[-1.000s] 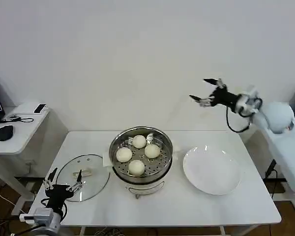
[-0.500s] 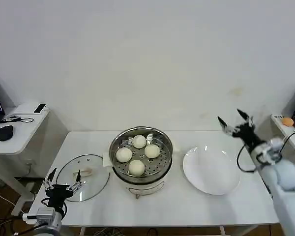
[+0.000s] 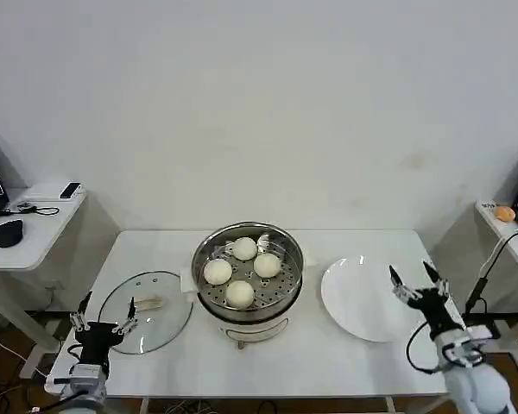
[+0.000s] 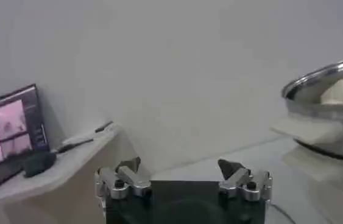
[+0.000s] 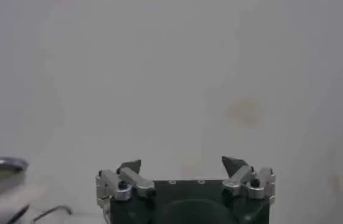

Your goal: Take steamed baozi put them in steamer then cover it.

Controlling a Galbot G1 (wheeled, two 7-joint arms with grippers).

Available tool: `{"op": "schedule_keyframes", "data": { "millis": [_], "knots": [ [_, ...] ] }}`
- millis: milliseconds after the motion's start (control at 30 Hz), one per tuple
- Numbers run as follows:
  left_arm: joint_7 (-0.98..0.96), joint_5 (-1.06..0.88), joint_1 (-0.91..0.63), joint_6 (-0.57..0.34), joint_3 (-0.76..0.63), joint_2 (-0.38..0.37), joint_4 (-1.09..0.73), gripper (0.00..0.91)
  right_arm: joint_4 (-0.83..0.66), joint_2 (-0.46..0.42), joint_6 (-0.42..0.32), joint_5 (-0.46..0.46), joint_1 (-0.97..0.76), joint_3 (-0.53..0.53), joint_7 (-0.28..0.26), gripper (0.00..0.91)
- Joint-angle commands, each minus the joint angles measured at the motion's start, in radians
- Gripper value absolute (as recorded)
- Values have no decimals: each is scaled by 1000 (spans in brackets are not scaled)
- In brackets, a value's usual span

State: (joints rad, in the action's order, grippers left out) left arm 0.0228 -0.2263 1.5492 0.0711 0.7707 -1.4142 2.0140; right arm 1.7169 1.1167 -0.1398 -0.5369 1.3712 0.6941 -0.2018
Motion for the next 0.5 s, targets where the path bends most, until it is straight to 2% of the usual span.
{"op": "schedule_keyframes", "data": {
  "millis": [33,233,367,433,500],
  "knots": [
    [-66,-525,6,-144,-16,17,-57,907,18,72,-41,19,88,-13,33,907],
    [-222,-948,-16,-201,-30,60,-188,907,44,76,-28,26,58,-30,42,907],
    [-238,-1017,-35,-197,-48,85,-247,907,65,72,-25,36,62,-41,43,907],
    [-282,-1083,-55,-110,-80,93,-294,907,76,71,-24,42,65,-40,45,907],
    [-288,-1094,-72,-78,-99,96,-323,907,87,72,-23,45,69,-33,48,907]
  ]
}}
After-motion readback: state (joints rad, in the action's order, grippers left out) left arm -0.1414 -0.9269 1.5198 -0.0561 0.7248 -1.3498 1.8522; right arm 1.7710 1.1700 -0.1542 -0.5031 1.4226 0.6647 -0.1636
